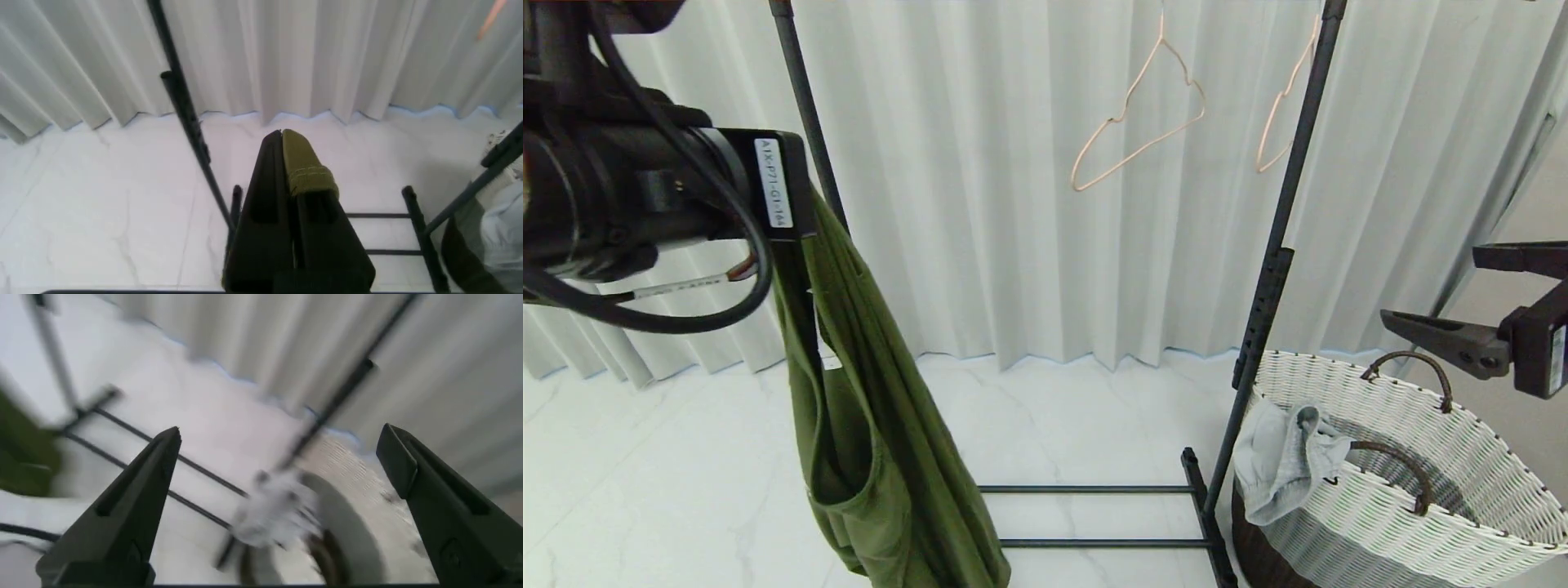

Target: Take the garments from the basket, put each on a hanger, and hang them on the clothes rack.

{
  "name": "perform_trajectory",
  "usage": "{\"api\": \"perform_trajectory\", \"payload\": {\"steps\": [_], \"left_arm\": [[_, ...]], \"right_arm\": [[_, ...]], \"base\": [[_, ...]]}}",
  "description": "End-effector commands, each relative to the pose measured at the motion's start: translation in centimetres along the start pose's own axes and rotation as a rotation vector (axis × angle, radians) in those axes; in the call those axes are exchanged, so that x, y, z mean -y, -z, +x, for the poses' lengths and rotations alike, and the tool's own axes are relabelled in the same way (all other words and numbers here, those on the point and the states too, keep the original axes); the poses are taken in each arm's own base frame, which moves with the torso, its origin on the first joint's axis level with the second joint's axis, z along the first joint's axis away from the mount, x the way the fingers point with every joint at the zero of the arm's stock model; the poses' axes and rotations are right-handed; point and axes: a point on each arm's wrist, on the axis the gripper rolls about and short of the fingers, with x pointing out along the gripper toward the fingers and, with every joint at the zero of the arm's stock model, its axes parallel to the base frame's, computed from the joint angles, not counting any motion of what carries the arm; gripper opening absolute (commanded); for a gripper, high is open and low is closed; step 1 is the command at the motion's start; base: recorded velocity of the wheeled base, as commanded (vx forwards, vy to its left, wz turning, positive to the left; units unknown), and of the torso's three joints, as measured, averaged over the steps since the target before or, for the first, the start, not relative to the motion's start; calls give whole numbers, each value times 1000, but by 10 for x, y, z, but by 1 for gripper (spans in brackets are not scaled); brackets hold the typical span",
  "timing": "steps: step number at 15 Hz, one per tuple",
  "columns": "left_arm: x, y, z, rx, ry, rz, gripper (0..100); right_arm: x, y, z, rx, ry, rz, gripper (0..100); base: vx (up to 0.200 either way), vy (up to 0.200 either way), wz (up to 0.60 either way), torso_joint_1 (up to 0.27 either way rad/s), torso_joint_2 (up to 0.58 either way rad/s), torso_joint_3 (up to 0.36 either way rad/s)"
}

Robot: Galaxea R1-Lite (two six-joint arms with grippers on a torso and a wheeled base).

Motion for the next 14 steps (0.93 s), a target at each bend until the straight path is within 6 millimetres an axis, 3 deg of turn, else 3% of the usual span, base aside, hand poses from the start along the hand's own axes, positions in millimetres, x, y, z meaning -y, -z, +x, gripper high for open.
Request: {"api": "perform_trajectory", "payload": {"steps": [1, 6, 11, 14], "left_arm": [[-25, -3, -13, 32, -12, -26, 0], [-29, 0, -10, 21, 8, -4, 0], [-27, 10, -6, 14, 10, 3, 0], [-28, 11, -7, 13, 10, 5, 0]], "right_arm": [[10, 13, 2, -63, 87, -40, 100], [18, 28, -7, -125, 202, -100, 100], [19, 24, -5, -77, 210, -70, 100], [19, 24, -6, -72, 207, -60, 100]], "base": [[0, 0, 0, 0, 0, 0], [0, 0, 0, 0, 0, 0], [0, 0, 0, 0, 0, 0], [0, 0, 0, 77, -248, -193]]}}
